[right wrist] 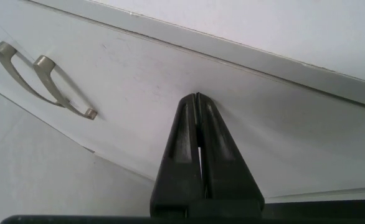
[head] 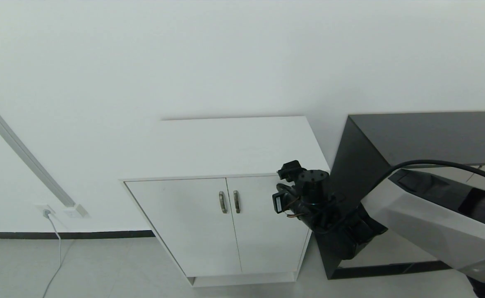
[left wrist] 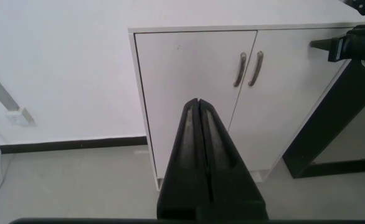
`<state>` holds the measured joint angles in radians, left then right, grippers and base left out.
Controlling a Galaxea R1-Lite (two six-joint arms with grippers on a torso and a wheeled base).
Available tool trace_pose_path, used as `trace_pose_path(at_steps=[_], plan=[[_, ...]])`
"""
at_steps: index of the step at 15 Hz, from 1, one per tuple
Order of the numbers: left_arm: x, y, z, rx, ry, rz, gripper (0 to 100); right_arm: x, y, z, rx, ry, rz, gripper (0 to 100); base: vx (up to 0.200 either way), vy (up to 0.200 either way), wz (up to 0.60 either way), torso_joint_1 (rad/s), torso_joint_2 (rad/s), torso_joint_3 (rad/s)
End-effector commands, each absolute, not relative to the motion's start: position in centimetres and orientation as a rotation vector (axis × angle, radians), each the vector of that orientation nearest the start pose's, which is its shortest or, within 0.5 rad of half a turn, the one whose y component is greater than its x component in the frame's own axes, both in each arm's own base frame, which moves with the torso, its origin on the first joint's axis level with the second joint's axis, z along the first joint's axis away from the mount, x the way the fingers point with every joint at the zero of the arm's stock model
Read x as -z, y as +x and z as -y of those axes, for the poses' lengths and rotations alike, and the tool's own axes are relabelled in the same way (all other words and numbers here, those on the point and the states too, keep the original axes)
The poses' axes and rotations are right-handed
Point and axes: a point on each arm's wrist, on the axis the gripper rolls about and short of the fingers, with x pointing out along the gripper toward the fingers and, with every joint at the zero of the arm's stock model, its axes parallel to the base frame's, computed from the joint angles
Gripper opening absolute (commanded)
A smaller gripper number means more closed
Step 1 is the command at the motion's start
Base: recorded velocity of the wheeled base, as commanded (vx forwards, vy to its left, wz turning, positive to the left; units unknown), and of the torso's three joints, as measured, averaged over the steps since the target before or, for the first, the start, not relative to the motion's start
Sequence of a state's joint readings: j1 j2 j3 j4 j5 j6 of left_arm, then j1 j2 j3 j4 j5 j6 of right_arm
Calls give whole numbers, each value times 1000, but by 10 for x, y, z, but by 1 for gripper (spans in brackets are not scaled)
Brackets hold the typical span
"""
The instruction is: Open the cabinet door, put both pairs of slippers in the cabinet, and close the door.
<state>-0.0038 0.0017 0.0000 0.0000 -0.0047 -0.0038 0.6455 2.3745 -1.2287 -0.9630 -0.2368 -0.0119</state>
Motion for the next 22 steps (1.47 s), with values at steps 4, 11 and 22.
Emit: trace_pose_path(at_steps=[4,11,22], plan=[[-76,-23,0,9,-5,-2,0,-60,371,-273,-405,-92,-166,0,0,0,0,0,0,0],[-76,-23,0,9,-6,-2,0,-76,352,-264,-412,-88,-158,0,0,0,0,0,0,0],[-76,-23,0,8,-5,-2,0,-109,272,-131,-174,-46,-86,0,0,0,0,0,0,0]])
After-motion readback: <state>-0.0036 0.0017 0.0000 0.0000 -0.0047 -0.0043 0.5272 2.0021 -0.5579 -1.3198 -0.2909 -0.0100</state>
